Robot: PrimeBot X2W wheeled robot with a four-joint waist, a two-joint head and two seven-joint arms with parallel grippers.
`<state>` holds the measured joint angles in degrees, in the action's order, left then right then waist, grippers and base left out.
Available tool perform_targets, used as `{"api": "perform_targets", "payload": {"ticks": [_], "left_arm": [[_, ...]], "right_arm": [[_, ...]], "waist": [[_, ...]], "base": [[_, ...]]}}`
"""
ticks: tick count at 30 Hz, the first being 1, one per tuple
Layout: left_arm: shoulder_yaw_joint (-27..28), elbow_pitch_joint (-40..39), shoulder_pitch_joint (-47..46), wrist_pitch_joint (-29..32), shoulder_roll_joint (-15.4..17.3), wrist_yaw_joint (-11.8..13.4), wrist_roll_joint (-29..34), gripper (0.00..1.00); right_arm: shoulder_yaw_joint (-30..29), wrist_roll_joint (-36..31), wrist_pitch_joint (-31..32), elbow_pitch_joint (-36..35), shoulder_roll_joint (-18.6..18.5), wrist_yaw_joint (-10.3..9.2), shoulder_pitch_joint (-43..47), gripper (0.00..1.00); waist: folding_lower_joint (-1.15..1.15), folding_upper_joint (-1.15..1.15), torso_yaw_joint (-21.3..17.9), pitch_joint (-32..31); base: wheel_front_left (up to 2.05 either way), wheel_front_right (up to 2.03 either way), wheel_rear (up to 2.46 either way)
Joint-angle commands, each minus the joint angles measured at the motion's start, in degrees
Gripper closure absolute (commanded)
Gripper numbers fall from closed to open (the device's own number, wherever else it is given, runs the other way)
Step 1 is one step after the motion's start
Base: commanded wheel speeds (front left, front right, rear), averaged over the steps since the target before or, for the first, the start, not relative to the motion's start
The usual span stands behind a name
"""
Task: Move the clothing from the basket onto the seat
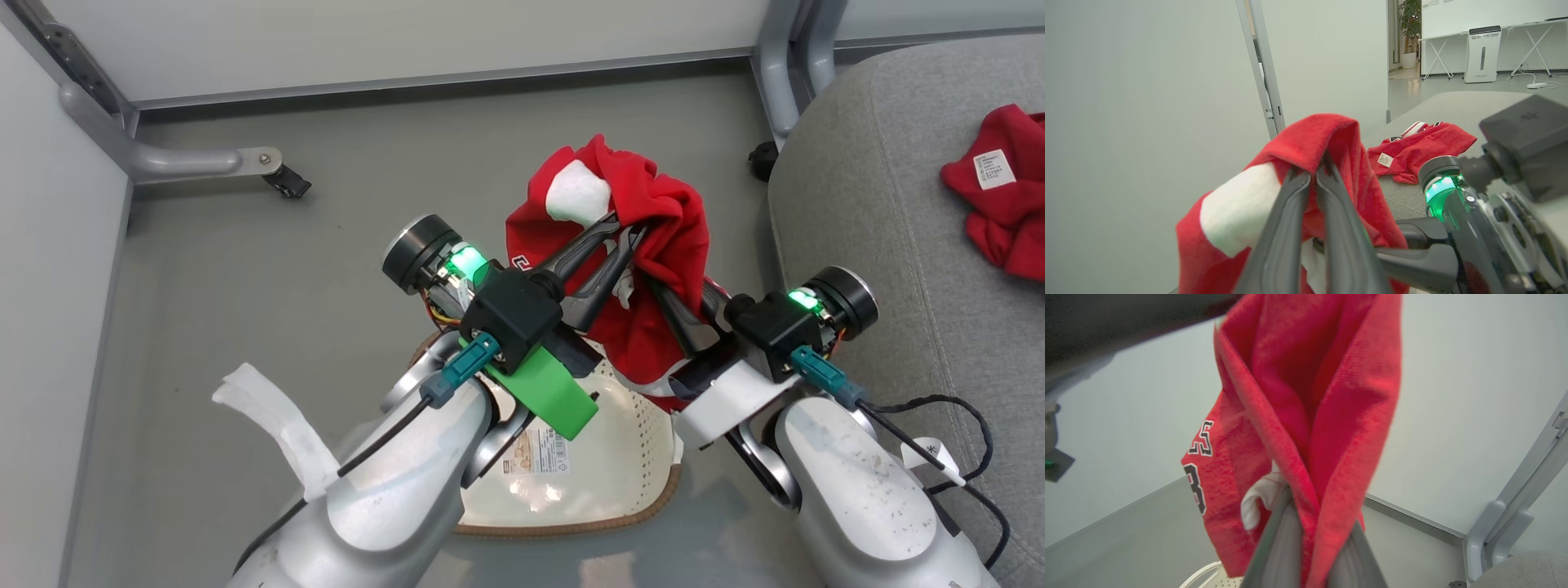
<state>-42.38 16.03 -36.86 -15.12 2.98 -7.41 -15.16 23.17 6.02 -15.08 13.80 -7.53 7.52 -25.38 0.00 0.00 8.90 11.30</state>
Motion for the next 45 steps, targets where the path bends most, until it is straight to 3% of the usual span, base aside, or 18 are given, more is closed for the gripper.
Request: {"api": "perform_targets", "payload": {"ticks": [1,2,17,45], "left_arm": [[0.20,0.24,0.12,-0.04,0.10,-0.09,0.35,0.18],[0.32,0.24,0.17,-0.04,0.12,-0.09,0.56,0.00],[1.48,0.51,1.37,-0.04,0.75,0.09,2.11,0.00],[-1.29,3.27,4.19,-0.04,2.73,-0.03,3.32,0.00]], "right_arm": [[-0.38,0.32,-0.14,-0.35,0.04,-0.05,0.29,1.00],[-0.56,0.40,-0.14,-0.39,0.04,-0.06,0.21,1.00],[-5.75,-0.13,-0.14,-1.22,0.43,-0.06,1.19,1.00],[-19.03,-1.47,-0.14,-8.03,3.64,-0.06,8.15,1.00]], "waist": [[0.00,0.00,0.05,0.08],[0.00,0.00,0.07,0.11],[0.00,0.00,-1.21,0.54],[0.00,0.00,-17.88,4.07]], "base": [[0.00,0.00,0.00],[0.00,0.00,0.00],[0.00,0.00,0.00],[0.00,0.00,0.00]]}}
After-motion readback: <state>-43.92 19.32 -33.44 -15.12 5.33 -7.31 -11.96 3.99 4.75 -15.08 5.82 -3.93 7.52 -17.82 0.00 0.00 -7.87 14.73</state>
